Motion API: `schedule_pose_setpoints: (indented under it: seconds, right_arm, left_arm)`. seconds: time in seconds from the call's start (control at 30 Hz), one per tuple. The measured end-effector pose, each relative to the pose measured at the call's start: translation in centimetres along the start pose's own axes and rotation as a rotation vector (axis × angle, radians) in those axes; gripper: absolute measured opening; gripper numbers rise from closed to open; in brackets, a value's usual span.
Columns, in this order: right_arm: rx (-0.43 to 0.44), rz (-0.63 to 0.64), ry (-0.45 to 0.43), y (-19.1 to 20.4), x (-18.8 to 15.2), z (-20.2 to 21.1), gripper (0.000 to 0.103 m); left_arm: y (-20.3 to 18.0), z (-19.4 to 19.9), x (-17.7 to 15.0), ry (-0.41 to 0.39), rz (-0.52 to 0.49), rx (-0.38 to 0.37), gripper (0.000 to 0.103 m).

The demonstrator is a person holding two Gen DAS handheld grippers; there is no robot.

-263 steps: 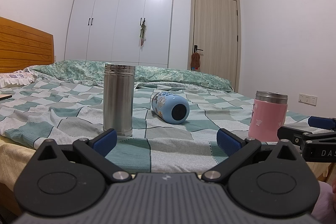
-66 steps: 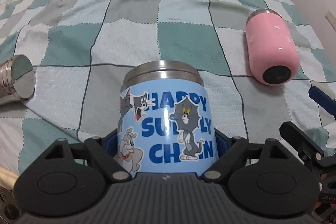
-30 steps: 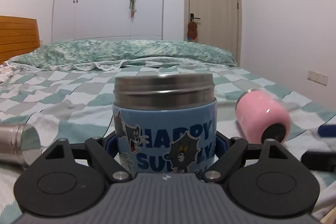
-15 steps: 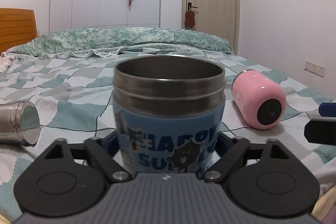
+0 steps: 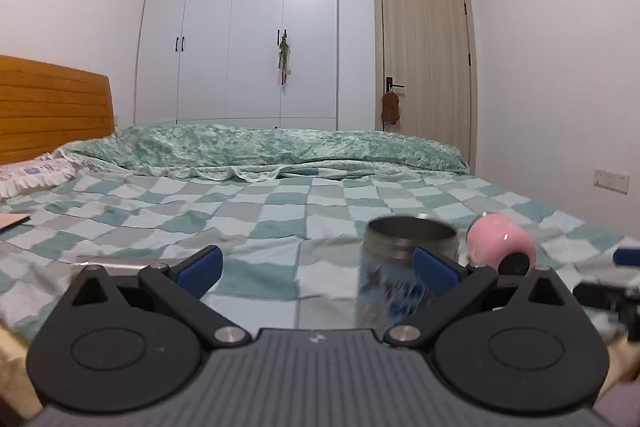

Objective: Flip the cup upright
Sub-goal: 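Rotate the cup rim-up and lower it onto the bed with the left gripper, then open the left gripper and withdraw from the upright cup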

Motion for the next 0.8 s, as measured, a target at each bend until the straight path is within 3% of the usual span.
schedule_pose_setpoints:
  seconds: [0.2, 0.43, 0.8]
  right_arm:
    - [-0.052, 0.001, -0.057, 0.6, -1.2, 2.0, 0.103]
    - [-0.106, 0.017, -0.15, 1.4, -2.1, 3.7, 0.103]
    - [-0.142, 0.006, -0.189, 1.1, -2.8, 4.0, 0.103]
  left_arm:
    - [0.7, 3.1, -2.4, -0.031, -0.02, 0.014, 0.103]
    - [0.7, 3.8, -4.4, -0.044, -0.008, 0.05, 0.103]
    - [1.0, 4.7, -5.4, -0.076, 0.006, 0.06, 0.103]
Point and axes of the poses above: each gripper's, at about its wrist camera, not at the fingertips, and z roughly against the way its jaws point, y to its left, x to its top, the point moved 6 cm from there along -z, roughly the way its jaws point, and after that the axes turned 12 degrees about -x, right-handed, at the moved point
